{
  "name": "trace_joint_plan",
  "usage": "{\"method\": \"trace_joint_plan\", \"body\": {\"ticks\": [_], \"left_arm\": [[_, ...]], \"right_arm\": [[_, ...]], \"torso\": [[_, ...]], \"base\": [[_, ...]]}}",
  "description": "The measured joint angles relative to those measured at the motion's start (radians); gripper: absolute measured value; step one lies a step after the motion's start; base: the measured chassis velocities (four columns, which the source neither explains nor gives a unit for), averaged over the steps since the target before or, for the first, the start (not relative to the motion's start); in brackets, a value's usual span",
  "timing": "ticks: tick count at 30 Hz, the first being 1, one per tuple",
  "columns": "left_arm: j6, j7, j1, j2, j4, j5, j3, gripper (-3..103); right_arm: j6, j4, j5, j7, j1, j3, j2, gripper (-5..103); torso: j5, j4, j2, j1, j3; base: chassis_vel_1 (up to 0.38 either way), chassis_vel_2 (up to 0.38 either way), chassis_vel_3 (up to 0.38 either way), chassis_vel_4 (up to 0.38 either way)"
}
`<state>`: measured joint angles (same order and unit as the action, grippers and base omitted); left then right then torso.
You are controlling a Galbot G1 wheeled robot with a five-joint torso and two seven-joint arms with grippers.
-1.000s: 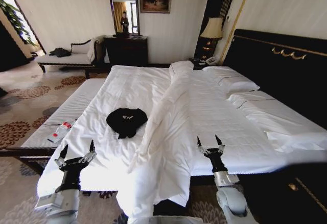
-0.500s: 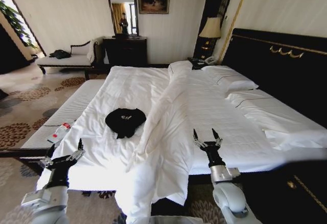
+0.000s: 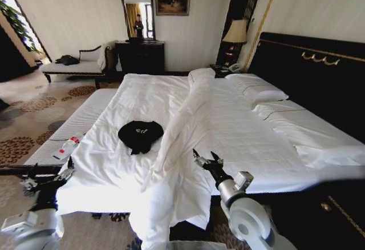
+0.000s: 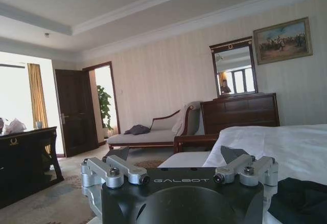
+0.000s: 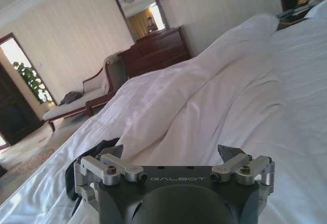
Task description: Fold the clothes on the bed.
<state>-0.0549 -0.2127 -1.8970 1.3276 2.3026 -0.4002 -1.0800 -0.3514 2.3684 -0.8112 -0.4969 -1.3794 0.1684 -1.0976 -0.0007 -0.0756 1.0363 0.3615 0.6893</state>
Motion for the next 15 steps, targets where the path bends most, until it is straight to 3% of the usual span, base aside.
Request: {"method": "trace_joint_plan", "body": {"ticks": [6, 10, 11, 15], "left_arm": [[0.002, 0.000, -0.002, 0.009, 0.001, 0.002, -0.008, 100], [0.002, 0.000, -0.002, 0.018, 0.000, 0.008, -0.009, 100], [0.002, 0.000, -0.002, 0.018, 0.000, 0.008, -0.009, 100], [-0.001, 0.000, -0.002, 0.031, -0.003, 0.015, -0.007, 100]], "right_arm": [[-0.115, -0.062, -0.072, -0.069, 0.223, -0.101, 0.071, 100], [-0.281, -0.087, -0.291, -0.255, 0.425, -0.190, 0.099, 100], [-0.281, -0.087, -0.291, -0.255, 0.425, -0.190, 0.099, 100], [-0.329, -0.117, -0.439, -0.355, 0.602, -0.288, 0.086, 100]], "torso": [[0.0002, 0.0000, 0.000, 0.000, 0.000], [0.0002, 0.0000, 0.000, 0.000, 0.000], [0.0002, 0.0000, 0.000, 0.000, 0.000], [0.0000, 0.0000, 0.000, 0.000, 0.000]], "base": [[0.000, 0.000, 0.000, 0.000], [0.000, 0.000, 0.000, 0.000], [0.000, 0.000, 0.000, 0.000], [0.000, 0.000, 0.000, 0.000]]}}
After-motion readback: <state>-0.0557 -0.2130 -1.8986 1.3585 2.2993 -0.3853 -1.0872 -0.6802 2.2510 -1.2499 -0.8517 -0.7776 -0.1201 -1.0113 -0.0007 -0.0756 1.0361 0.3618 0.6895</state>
